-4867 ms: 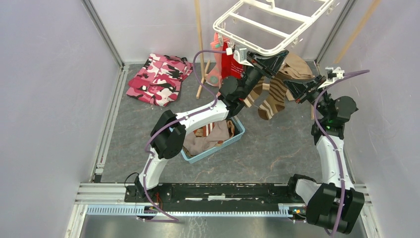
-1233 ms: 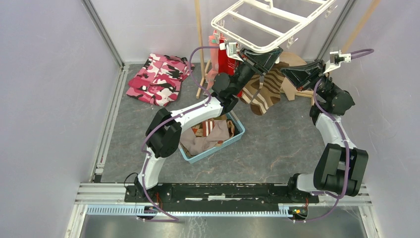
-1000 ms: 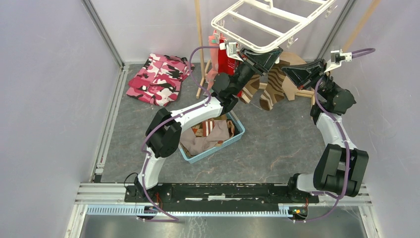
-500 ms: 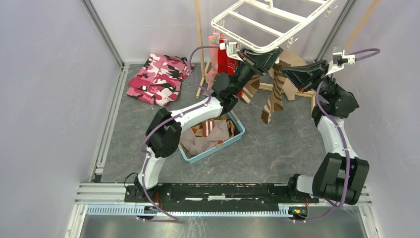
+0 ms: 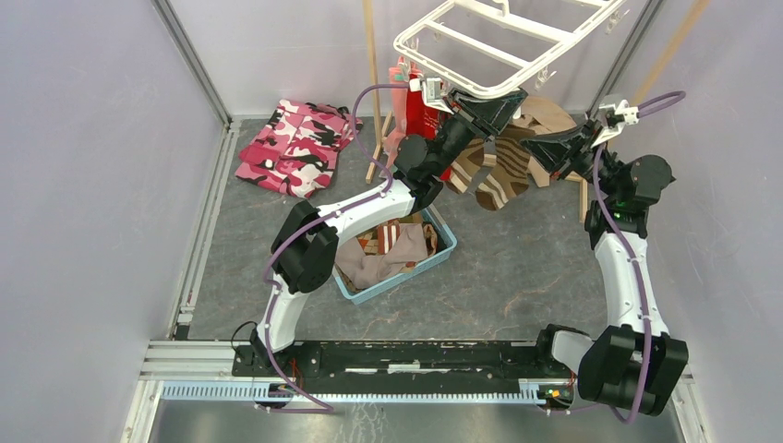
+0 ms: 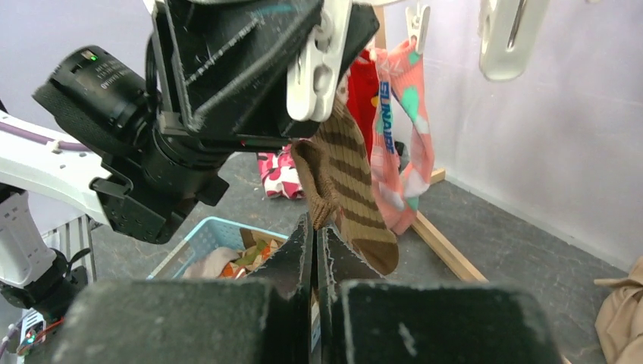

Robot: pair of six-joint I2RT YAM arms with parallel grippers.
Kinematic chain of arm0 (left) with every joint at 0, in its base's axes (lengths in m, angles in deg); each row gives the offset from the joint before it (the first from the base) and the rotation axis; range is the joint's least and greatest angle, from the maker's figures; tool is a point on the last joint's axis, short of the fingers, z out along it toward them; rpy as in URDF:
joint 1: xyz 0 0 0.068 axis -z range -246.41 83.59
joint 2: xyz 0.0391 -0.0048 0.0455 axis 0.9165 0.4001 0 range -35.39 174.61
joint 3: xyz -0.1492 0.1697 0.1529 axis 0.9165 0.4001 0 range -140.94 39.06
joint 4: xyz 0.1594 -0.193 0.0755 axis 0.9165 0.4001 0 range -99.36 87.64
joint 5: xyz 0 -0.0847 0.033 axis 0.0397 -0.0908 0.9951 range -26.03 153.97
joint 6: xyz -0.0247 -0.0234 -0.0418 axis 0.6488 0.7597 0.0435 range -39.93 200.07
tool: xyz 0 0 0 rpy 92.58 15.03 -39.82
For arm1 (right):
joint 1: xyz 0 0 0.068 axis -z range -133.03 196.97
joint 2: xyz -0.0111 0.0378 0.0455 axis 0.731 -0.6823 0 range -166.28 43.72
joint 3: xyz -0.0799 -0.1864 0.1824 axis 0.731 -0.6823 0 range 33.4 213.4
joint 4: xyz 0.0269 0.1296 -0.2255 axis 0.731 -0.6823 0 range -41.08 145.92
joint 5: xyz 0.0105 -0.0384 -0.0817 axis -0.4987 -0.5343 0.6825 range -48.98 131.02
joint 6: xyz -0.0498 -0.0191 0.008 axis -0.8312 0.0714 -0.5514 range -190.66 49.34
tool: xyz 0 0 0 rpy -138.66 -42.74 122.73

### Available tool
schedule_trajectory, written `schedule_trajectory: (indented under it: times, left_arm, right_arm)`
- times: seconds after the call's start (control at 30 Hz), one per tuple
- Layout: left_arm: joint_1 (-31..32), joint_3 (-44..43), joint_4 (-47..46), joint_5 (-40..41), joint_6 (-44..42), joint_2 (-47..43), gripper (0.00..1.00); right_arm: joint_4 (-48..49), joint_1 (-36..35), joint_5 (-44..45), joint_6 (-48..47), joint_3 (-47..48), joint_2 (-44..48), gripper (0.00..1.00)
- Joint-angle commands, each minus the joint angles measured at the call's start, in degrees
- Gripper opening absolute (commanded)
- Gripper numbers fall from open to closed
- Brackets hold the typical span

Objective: Clip the socks to the hanger
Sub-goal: Clamp the sock onto the hanger.

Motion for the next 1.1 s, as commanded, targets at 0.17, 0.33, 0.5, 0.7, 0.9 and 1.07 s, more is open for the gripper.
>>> schedule_trajectory:
  times: [0.17,0.33,0.5,0.7,0.9,1.07]
  left_arm:
    - [-0.6,-1.8,-1.8,-0.8,2.2,-3.5,0.02]
    - [-0.6,-1.7,-1.8,-1.3,2.6,-3.4,0.02]
    - [-0.7,-1.9,-1.8,-1.5,2.9,-3.3,0.02]
    - [-0.8,-2.1,-2.0,-1.8,3.5,-3.4,0.02]
    - [-1.1,-2.0,-2.3,-2.3,4.5,-3.3,0.02]
    - [-1.4,-1.6,-2.8,-2.9,5.6,-3.5,0.02]
  right_arm:
    - [2.3,-1.3,-1.4,0.5,2.5,-1.3,0.00]
    - [9.2,-2.0,-2.3,5.5,2.9,-2.7,0.00]
    - [21.6,-2.6,-3.1,15.2,2.7,-4.9,0.00]
    - [26.4,-2.5,-3.0,19.0,3.5,-6.5,0.00]
    - [29.3,-2.6,-2.3,21.0,3.8,-8.1,0.00]
    - [33.7,-2.5,-1.8,24.1,3.8,-9.8,0.00]
